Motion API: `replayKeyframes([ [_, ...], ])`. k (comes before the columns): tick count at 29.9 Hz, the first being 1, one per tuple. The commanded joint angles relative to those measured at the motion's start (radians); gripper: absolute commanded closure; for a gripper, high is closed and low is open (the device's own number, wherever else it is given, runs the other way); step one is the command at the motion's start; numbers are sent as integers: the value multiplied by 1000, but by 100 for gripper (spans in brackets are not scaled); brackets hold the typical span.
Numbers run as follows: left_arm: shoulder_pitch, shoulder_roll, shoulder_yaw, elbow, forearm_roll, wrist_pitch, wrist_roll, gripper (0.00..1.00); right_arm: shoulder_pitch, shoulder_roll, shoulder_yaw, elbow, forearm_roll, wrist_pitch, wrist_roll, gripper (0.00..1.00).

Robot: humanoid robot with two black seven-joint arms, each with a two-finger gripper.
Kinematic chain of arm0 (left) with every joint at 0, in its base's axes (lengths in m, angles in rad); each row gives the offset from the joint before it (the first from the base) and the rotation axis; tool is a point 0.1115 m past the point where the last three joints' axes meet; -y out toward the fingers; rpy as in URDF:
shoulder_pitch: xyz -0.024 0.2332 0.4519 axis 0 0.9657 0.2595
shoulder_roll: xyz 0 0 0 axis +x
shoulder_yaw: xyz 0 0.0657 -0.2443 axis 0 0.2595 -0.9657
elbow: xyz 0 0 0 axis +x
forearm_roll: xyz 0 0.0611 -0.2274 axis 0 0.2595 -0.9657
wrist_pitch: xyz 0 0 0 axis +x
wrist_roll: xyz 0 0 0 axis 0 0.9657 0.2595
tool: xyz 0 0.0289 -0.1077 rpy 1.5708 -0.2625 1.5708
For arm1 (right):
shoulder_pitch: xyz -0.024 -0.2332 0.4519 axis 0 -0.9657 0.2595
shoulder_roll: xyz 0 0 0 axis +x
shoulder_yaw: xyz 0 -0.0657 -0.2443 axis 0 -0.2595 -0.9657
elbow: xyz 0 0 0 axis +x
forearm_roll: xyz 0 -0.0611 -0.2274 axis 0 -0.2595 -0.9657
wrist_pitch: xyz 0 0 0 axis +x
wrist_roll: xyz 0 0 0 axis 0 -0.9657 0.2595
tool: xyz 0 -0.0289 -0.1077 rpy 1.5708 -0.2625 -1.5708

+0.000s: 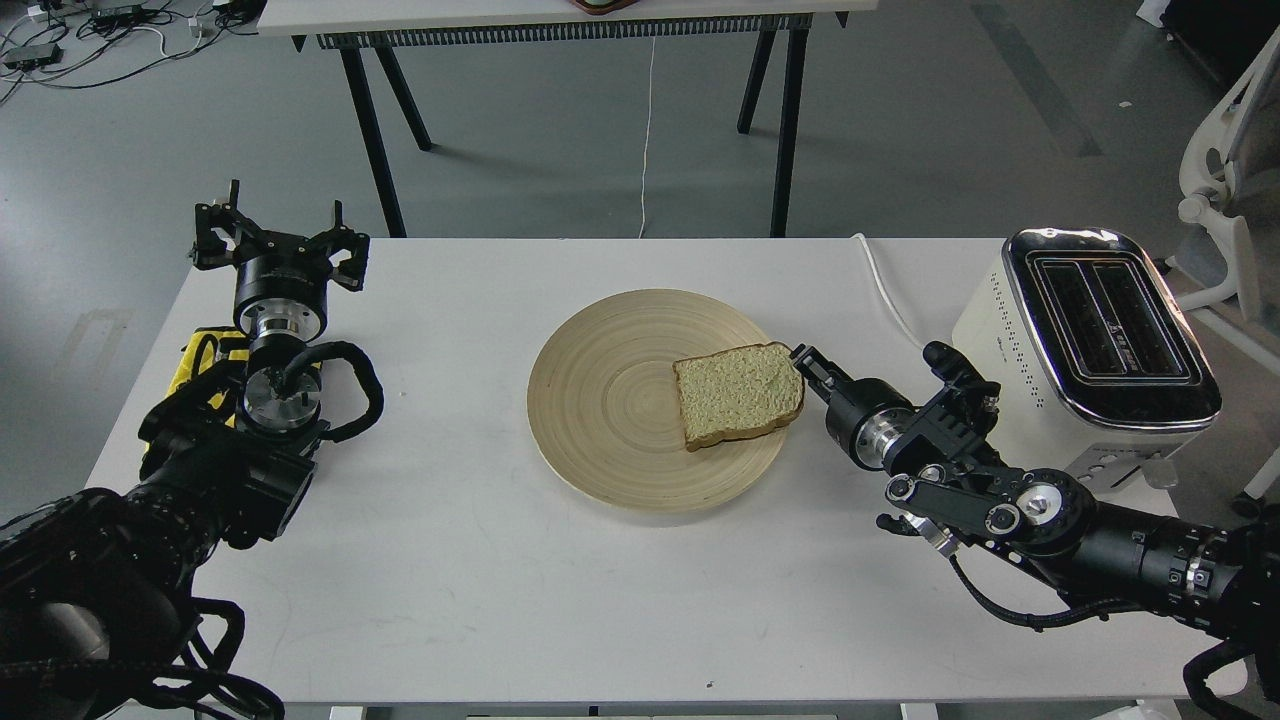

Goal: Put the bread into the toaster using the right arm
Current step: 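Lower the open right gripper beside the bread slice's edge, then close the right gripper on the bread slice and lift it off the plate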

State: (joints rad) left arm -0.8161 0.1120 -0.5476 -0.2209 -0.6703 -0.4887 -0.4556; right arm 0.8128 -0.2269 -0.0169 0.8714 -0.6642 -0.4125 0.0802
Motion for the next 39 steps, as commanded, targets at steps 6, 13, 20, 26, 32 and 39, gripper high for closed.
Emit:
replayKeyframes([
  [6, 0, 0, 0, 0, 0, 0, 0, 0, -3, 1, 5, -9, 0, -8, -2, 100],
  [13, 0, 0, 0, 0, 0, 0, 0, 0, -1, 1, 5, -14, 2, -8, -3, 100],
  [20, 0, 0, 0, 0, 0, 0, 0, 0, 8, 6, 15, -5, 3, -17, 0, 100],
  [26, 0, 0, 0, 0, 0, 0, 0, 0, 23, 8, 18, 8, 5, -29, 3, 100],
  [32, 0, 0, 0, 0, 0, 0, 0, 0, 45, 4, 61, 55, 5, -55, 6, 100],
  [39, 0, 0, 0, 0, 0, 0, 0, 0, 71, -22, 121, 136, 5, -68, 3, 100],
])
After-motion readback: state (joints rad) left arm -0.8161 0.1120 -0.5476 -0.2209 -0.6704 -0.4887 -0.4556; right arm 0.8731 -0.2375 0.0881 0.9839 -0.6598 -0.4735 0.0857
